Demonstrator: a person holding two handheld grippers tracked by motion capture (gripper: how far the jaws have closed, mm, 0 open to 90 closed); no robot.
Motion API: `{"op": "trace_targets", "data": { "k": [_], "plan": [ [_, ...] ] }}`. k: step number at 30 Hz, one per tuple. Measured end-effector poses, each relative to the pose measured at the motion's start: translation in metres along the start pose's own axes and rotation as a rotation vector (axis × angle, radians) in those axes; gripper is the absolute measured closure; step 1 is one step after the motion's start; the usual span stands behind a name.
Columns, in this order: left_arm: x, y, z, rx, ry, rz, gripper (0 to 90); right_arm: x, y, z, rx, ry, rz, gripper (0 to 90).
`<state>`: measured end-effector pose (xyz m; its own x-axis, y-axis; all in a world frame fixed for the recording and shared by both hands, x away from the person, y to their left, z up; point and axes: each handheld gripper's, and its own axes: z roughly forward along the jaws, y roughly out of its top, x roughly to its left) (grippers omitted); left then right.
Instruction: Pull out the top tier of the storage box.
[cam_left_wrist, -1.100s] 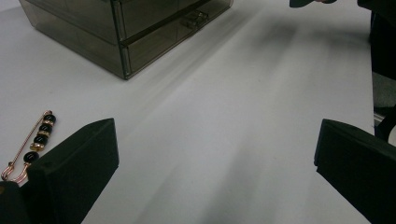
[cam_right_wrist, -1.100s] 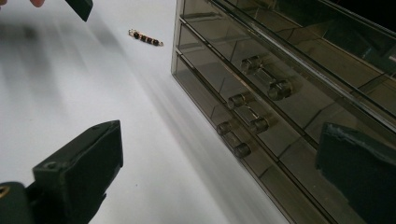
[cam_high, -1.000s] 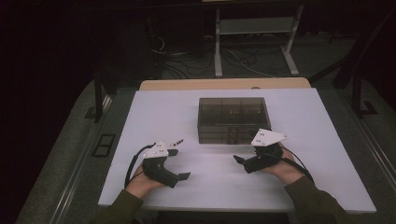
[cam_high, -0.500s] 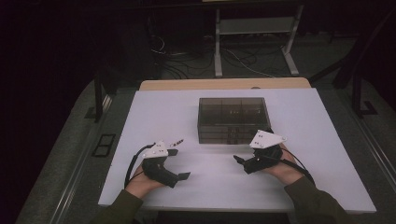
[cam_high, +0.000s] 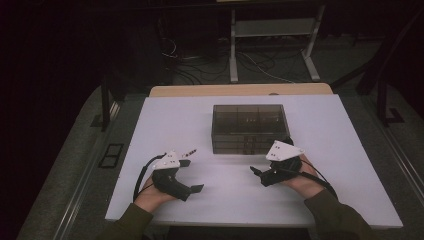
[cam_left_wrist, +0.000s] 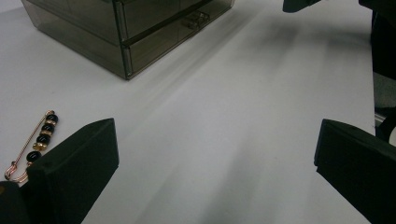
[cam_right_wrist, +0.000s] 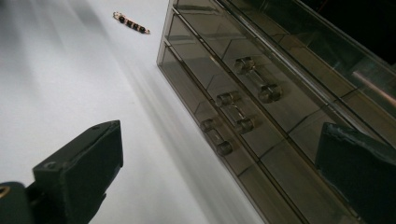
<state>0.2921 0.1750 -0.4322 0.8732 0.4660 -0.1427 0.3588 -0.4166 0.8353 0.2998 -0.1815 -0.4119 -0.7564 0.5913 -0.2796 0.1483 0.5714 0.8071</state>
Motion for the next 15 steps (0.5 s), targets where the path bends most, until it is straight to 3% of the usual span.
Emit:
{"op": "trace_targets", "data": {
  "k": [15],
  "plan": [
    [0.0001, 0.0, -0.0001, -0.001, 0.0, 0.0, 0.0, 0.0022, 0.0009, -0.0002, 0.007, -0.033, -0.043, 0.5]
  ]
}}
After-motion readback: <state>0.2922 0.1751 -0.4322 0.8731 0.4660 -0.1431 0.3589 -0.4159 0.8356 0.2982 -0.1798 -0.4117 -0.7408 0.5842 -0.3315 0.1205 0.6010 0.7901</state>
